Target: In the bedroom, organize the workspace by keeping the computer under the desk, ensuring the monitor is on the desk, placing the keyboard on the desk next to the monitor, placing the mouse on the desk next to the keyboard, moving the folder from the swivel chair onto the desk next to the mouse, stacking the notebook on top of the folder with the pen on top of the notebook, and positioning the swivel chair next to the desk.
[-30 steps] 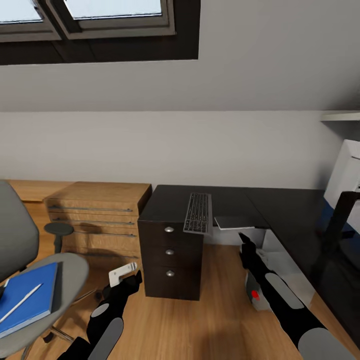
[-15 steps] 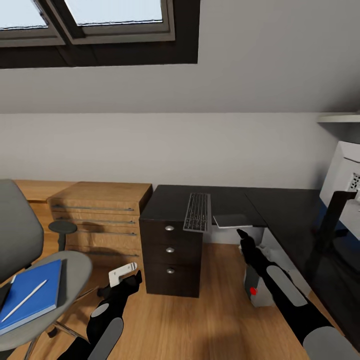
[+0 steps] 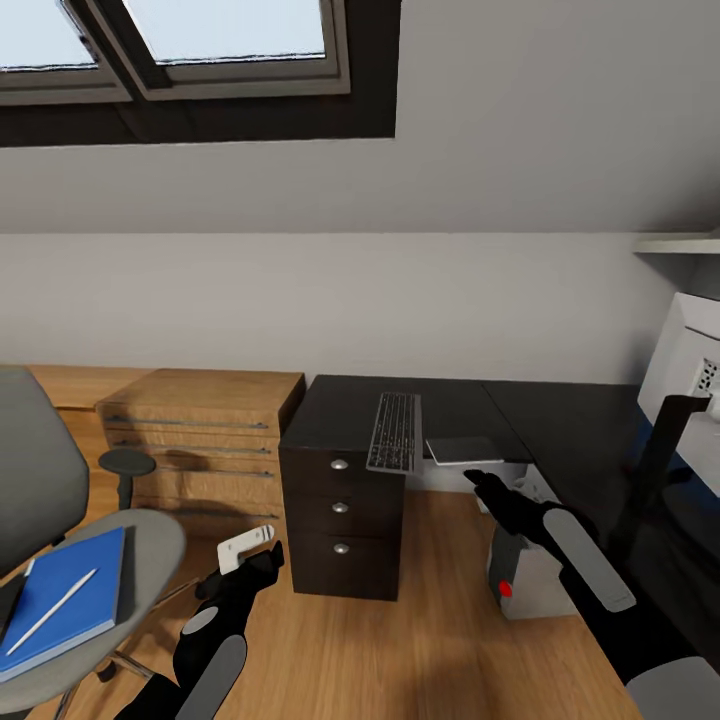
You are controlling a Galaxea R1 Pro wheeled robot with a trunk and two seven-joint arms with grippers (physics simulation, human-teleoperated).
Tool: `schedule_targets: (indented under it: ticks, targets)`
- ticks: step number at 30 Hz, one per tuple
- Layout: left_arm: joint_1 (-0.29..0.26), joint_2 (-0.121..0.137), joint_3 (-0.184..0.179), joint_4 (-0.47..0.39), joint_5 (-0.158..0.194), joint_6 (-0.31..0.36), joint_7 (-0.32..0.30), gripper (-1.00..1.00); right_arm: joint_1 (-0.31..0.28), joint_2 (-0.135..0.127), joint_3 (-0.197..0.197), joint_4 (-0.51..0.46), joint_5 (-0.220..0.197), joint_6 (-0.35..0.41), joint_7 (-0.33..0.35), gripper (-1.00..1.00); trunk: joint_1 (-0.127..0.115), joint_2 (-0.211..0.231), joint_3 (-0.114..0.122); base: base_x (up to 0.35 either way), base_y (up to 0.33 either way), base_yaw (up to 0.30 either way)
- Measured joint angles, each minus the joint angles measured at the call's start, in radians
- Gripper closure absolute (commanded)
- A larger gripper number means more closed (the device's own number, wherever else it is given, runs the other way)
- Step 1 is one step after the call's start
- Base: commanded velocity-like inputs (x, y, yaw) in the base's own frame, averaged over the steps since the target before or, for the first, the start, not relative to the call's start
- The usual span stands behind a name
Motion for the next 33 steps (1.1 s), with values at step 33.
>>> schedule_targets:
  ticks: [33]
  targets:
    - [0.0, 0.0, 0.0, 0.002, 0.0, 0.0, 0.0, -1.0, 0.008, -0.003, 0.001, -0.098, -0.017, 0.03, -0.142, -1.0, -0.027, 0.049, 0.022, 0.0, 0.0, 0.0]
